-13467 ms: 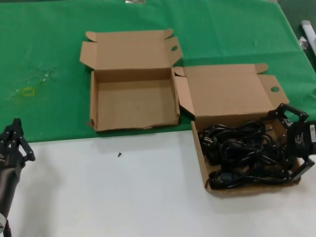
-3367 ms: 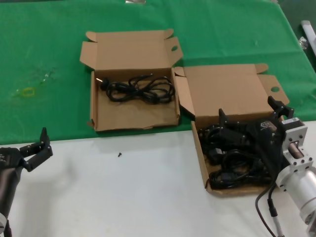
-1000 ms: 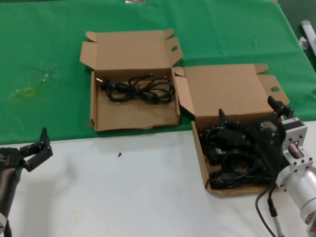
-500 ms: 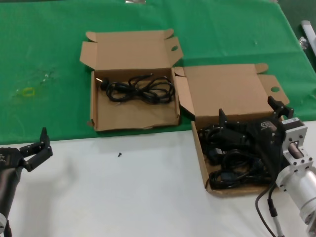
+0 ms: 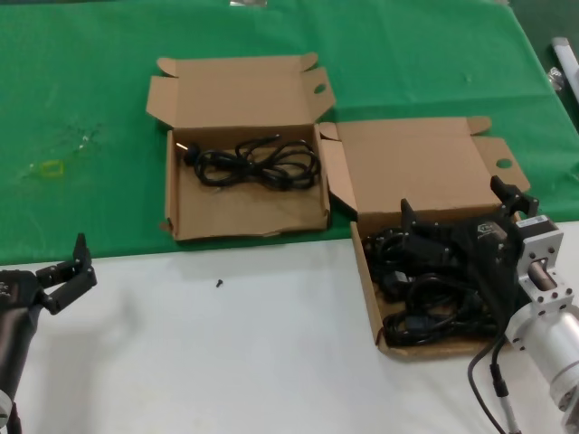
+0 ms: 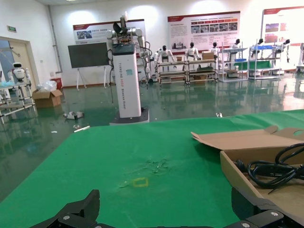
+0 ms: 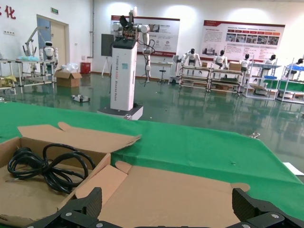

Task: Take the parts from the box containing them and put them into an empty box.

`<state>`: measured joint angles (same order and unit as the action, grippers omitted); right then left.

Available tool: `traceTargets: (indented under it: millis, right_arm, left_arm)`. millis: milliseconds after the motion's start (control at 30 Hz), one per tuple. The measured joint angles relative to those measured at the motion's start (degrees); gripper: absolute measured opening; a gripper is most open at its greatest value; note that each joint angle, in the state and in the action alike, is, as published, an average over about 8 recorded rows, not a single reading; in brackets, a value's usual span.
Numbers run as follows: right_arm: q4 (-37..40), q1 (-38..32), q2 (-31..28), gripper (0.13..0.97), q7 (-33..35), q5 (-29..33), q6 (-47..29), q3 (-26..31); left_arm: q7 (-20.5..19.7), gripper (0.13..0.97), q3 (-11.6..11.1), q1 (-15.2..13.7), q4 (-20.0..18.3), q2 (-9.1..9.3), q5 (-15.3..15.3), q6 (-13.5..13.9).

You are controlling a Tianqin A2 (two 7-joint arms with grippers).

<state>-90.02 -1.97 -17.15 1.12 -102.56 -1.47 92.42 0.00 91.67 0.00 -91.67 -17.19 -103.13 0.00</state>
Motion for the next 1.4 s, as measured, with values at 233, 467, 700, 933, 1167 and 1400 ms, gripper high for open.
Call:
traceTargets:
  millis: [233, 467, 700, 933, 1167, 1400]
  right_arm:
    - [0.00, 0.00, 0.00, 0.966, 0.00, 0.00, 0.00, 0.00]
    - [0.00, 0.00, 0.00, 0.966, 0.00, 0.00, 0.00, 0.00]
    - [0.00, 0.00, 0.00, 0.966, 0.00, 0.00, 0.00, 0.00]
    - [0.00, 0.00, 0.00, 0.966, 0.00, 0.00, 0.00, 0.00]
    - [0.00, 0.00, 0.00, 0.966, 0.00, 0.00, 0.00, 0.00]
    - [0.00, 0.00, 0.00, 0.966, 0.00, 0.00, 0.00, 0.00]
  left_arm:
    - [0.00, 0.966, 0.00, 0.00, 0.00, 0.00, 0.00, 0.00]
    - [0.00, 0.966, 0.00, 0.00, 0.00, 0.00, 0.00, 0.00]
    - [0.00, 0.966, 0.00, 0.00, 0.00, 0.00, 0.00, 0.00]
    - [0.00, 0.966, 0.00, 0.00, 0.00, 0.00, 0.00, 0.00]
    - [0.00, 0.966, 0.00, 0.00, 0.00, 0.00, 0.00, 0.00]
    - [0.00, 0.966, 0.00, 0.00, 0.00, 0.00, 0.00, 0.00]
